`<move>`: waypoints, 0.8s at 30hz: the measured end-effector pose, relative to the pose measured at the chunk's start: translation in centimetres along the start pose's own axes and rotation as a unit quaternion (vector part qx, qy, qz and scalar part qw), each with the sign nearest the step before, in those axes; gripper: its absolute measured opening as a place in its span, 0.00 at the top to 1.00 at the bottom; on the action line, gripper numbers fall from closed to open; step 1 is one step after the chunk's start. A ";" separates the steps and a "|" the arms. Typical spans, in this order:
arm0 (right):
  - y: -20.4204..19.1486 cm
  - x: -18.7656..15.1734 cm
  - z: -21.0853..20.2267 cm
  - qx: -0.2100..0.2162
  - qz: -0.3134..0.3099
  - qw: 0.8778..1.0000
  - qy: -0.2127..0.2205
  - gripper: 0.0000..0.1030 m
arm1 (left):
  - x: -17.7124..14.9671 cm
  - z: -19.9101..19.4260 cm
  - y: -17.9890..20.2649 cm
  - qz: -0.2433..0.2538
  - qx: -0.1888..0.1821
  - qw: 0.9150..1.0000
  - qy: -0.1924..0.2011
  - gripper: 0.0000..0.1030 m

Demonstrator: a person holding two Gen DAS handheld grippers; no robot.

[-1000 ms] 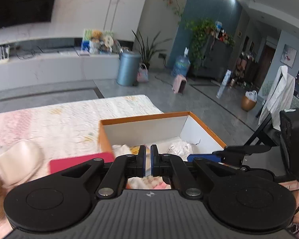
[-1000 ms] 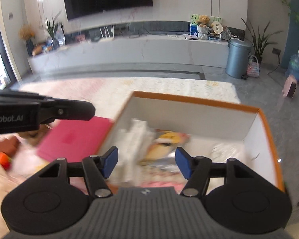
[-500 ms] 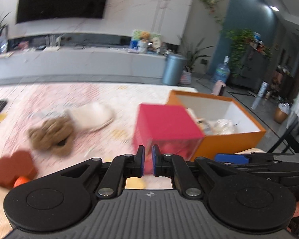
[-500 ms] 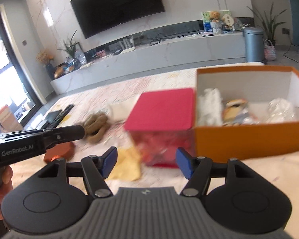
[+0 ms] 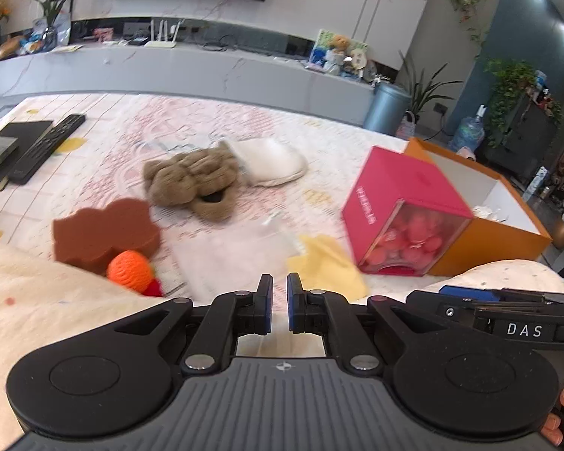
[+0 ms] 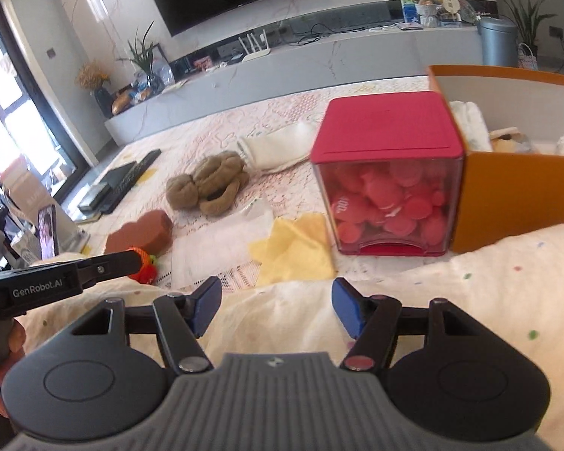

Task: Organize soft objects
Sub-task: 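Move both open grippers back over the items on the bed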

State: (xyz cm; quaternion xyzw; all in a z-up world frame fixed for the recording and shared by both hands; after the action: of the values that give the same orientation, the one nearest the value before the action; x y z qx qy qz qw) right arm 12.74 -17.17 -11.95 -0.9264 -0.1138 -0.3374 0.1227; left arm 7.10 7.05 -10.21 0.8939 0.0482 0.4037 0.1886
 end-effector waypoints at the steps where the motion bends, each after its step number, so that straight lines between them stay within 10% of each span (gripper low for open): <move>1: -0.2 -0.1 0.2 -0.005 -0.006 1.000 0.000 0.37 | -0.3 -0.1 -0.6 0.000 0.005 1.000 -0.003 0.89; 15: -1.0 0.7 5.9 -0.026 -0.014 0.999 -0.040 0.26 | 0.6 -0.1 -6.4 -0.037 0.058 0.997 -0.039 0.52; 24: -2.1 0.9 8.5 -0.018 -0.037 0.998 -0.054 0.25 | 1.1 2.9 -9.6 -0.079 0.121 0.985 -0.091 0.52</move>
State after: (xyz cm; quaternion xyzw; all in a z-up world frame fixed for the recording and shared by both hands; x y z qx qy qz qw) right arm 17.91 -12.52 -17.37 -0.9405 -0.1486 -0.2929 0.0866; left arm 10.63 15.33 -14.75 0.9367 0.1493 0.2955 0.1140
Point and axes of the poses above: each gripper's, at about its wrist camera, not at the fingertips, and z roughly the way its jaws point, y to its right, x to its top, the point moved 5 cm from there along z, roughly the way its jaws point, and after that the axes turned 12 degrees about -x, right-handed, at the moved point
